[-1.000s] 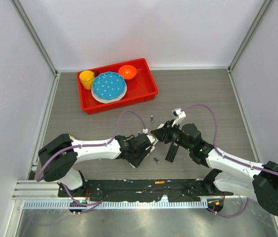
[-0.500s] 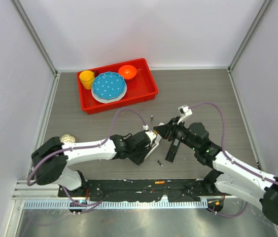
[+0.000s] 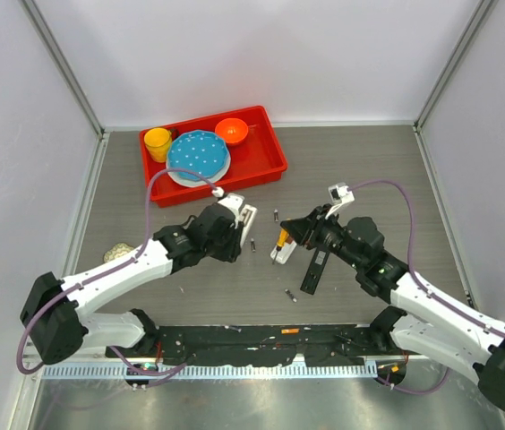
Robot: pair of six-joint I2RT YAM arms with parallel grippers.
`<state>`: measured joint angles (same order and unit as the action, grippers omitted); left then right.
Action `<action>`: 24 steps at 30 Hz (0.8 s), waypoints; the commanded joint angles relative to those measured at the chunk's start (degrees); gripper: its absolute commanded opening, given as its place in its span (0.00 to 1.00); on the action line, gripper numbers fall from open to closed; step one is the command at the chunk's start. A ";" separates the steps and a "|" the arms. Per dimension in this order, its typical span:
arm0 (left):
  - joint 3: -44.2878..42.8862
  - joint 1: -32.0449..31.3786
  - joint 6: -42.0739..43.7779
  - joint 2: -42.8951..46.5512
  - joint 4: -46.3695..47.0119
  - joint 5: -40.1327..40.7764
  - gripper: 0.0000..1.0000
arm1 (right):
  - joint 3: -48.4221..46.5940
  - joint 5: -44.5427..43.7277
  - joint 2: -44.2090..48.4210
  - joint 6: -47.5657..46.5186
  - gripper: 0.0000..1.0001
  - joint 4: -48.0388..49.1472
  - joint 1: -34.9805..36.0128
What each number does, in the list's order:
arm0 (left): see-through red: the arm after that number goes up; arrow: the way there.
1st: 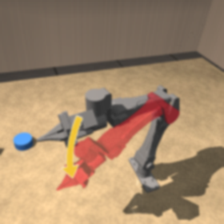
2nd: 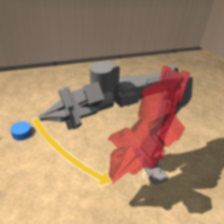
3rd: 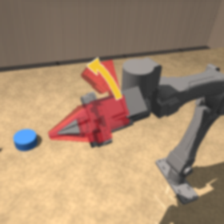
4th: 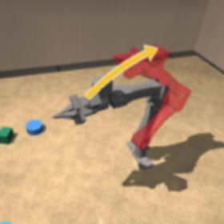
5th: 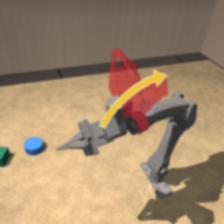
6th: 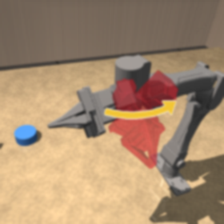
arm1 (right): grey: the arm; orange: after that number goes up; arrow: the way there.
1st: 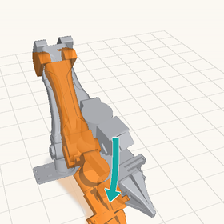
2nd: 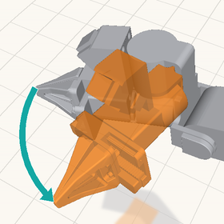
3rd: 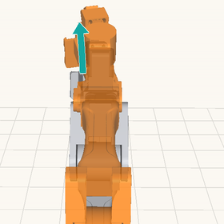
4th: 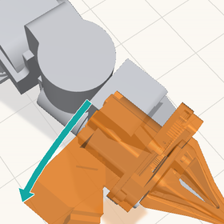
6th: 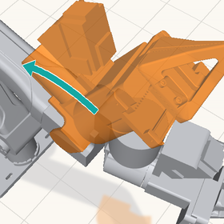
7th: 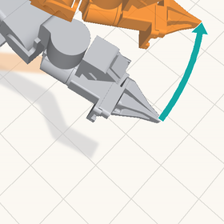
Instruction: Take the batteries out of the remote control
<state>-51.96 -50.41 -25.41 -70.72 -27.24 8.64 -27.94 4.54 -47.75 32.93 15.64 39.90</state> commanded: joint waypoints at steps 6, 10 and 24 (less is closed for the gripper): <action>7.23 7.69 -7.37 0.85 -5.19 3.58 0.00 | -2.90 -1.11 -7.97 0.47 0.01 -1.66 -0.61; 7.41 10.50 -8.95 -1.70 -4.40 2.17 0.00 | -4.75 -0.23 -12.71 -0.06 0.01 -3.33 -0.61; 4.68 12.53 -7.55 -8.48 -3.43 -1.35 0.80 | -8.88 6.01 -23.61 1.00 0.01 -4.56 -0.61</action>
<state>-44.82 -38.46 -32.95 -80.42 -32.84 8.82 -33.36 8.14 -70.65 33.21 10.15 39.35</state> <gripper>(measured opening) 0.617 0.245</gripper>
